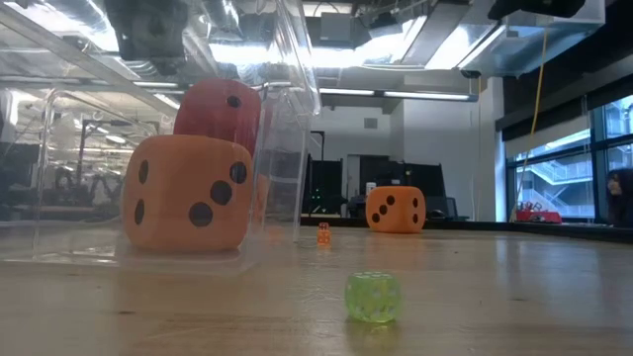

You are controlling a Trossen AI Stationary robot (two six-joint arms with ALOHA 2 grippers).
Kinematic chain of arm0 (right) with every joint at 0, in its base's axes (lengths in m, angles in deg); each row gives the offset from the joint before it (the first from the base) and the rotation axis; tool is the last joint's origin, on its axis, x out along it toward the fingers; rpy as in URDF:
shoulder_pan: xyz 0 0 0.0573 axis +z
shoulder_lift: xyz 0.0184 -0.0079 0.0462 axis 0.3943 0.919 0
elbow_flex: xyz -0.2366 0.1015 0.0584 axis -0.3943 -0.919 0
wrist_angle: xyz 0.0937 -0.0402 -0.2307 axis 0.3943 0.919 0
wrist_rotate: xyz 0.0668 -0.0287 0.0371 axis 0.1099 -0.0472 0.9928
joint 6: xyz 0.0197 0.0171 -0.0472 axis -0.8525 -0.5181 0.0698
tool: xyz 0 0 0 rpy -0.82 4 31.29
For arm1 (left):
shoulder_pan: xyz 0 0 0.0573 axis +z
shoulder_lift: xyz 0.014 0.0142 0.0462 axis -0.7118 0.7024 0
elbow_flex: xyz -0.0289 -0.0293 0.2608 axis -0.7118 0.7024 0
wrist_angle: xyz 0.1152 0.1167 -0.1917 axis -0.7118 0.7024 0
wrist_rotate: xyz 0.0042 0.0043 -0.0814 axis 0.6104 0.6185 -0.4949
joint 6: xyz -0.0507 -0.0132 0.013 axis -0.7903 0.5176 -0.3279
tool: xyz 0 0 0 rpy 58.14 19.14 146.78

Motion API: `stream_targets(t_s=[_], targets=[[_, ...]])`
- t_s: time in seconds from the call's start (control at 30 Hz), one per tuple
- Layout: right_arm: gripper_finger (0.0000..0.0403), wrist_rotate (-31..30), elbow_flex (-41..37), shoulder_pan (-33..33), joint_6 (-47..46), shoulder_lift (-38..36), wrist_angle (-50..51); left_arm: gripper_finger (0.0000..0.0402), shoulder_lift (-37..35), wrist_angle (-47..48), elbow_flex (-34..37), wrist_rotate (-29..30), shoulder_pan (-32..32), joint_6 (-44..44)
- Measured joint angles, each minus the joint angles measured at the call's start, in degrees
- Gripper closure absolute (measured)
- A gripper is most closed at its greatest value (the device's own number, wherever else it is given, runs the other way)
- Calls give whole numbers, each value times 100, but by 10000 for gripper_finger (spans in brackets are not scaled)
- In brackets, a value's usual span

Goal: Pick & Place Dice
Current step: Put the bottom small dark blue die on the bin, then put the small yellow die on the bin

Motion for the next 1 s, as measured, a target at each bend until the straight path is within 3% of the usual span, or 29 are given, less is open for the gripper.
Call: stream_targets(t_s=[0.4, 0.5, 0.7, 0.9, 1.0], targets=[[190, 0, 0, 0, 2, 0, -15, 204, 0, -359, 0, -228, 115, 129], [190, -1, 0, 50, 49, 0, -15, 179, 0, -372, 0, -253, 199, 60], [190, -314, 0, 250, 188, 2, -12, 184, -156, -1078, 2, 4, 304, 368], [190, -451, 0, 321, 148, 2, 2, 220, -301, -2782, -2, 507, 26, 1998], [190, -452, 0, 321, 129, 2, 2, 233, -146, -3155, -2, 713, -165, 2777]])
